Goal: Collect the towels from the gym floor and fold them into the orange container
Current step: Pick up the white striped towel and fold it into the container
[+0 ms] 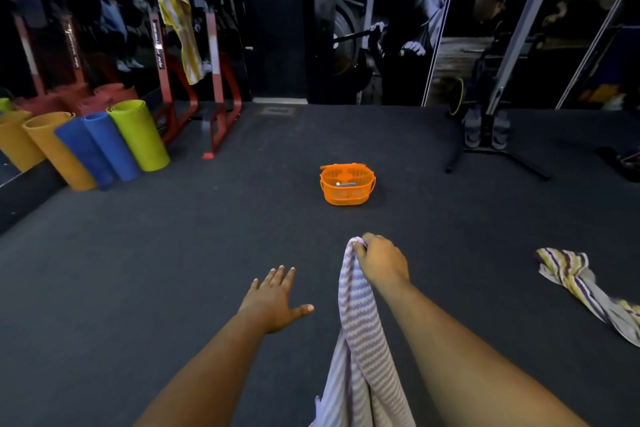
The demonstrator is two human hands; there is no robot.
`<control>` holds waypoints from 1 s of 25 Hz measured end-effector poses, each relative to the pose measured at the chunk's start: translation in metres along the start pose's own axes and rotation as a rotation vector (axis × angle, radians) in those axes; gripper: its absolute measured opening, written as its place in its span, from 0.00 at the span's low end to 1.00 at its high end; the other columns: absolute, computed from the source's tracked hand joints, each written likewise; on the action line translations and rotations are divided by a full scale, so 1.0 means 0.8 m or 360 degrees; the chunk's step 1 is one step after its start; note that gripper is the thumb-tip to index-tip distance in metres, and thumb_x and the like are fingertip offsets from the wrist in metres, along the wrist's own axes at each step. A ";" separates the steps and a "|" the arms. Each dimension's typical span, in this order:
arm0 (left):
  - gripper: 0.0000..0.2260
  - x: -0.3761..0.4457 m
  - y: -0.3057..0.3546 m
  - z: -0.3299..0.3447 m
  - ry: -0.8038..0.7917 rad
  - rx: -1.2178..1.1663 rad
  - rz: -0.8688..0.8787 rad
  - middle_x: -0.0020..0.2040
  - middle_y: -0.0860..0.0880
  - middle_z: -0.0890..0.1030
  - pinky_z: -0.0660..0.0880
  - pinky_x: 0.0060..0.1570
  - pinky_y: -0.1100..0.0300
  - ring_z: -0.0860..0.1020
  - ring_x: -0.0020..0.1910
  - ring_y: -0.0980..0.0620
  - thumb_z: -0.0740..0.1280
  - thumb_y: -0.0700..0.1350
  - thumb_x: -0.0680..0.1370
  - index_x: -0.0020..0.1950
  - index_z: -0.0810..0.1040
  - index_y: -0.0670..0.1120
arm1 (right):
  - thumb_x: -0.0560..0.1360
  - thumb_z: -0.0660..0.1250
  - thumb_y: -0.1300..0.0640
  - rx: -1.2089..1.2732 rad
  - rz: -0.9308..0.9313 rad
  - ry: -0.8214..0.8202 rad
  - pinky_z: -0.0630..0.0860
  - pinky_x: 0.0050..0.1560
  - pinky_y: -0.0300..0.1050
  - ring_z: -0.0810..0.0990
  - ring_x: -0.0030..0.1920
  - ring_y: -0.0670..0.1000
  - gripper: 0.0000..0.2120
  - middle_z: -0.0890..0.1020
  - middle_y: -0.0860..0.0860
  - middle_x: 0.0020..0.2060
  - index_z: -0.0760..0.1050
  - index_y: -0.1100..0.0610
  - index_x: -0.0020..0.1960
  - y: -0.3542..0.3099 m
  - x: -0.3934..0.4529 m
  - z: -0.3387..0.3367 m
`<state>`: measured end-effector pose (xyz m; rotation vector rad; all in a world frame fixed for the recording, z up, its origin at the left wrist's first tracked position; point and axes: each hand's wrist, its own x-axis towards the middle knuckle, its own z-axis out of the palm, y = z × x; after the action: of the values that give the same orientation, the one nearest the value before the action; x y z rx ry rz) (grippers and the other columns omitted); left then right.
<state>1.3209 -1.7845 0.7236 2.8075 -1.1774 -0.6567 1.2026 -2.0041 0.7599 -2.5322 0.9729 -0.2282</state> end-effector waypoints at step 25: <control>0.47 0.843 0.071 -0.331 0.0077 0.0075 -0.0034 0.84 0.48 0.42 0.45 0.80 0.44 0.42 0.83 0.49 0.55 0.75 0.76 0.84 0.40 0.51 | 0.82 0.57 0.45 0.0079 -0.0105 0.0111 0.69 0.40 0.47 0.80 0.48 0.57 0.13 0.80 0.52 0.47 0.70 0.50 0.43 0.099 0.881 -0.044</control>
<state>1.8074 -2.3245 0.7257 2.8611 -1.1711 -0.5661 1.6674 -2.5406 0.7596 -2.5281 0.8990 -0.3578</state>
